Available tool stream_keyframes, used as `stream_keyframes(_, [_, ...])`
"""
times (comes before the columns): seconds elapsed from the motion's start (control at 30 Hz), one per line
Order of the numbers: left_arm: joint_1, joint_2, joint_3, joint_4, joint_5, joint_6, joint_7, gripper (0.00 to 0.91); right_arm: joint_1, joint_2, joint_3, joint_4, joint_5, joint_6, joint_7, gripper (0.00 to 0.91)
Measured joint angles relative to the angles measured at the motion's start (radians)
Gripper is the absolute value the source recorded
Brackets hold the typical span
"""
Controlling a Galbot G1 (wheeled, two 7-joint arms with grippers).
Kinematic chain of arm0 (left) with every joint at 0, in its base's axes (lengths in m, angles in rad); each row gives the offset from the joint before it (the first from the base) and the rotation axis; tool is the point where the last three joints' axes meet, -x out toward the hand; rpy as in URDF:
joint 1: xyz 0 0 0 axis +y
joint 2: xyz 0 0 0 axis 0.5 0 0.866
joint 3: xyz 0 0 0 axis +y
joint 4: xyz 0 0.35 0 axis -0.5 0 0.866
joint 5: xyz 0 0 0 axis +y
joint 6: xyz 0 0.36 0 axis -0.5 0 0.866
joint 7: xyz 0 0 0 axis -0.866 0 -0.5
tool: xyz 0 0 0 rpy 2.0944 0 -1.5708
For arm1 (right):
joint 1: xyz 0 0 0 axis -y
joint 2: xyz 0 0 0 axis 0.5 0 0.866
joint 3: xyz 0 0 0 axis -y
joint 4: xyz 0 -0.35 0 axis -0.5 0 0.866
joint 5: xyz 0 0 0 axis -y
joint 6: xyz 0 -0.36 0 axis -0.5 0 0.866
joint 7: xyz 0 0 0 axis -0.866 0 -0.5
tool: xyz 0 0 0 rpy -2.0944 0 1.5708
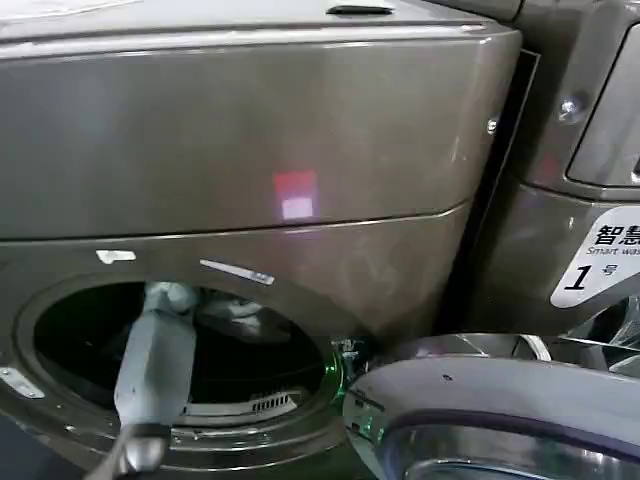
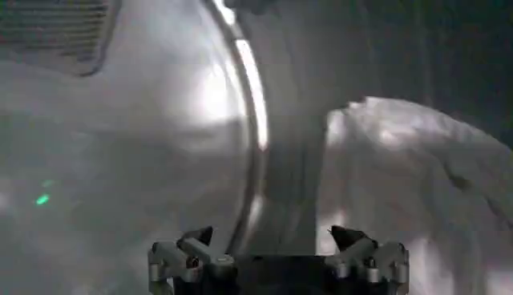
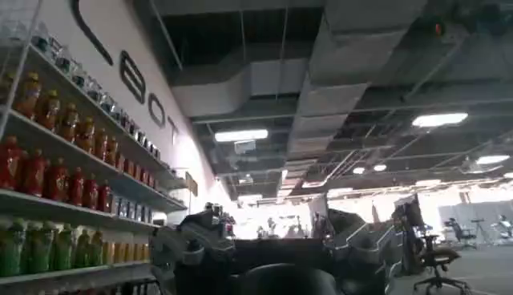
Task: Grasp the clothes from the dryer.
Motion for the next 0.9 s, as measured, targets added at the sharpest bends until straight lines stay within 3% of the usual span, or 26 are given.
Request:
stream_keyframes(0.43, [-0.048, 0.017, -0.003, 0.088, -0.009, -0.008, 0.064, 0.907, 0.026, 0.008, -0.025, 0.007, -0.025, 0.004, -0.003, 0.907])
stream_keyframes(0.9, [-0.067, 0.025, -0.02, 0.194, -0.054, 0.048, 0.057, 0.907, 0.044, 0.027, -0.049, 0.009, -0.046, 0.016, -0.006, 0.907])
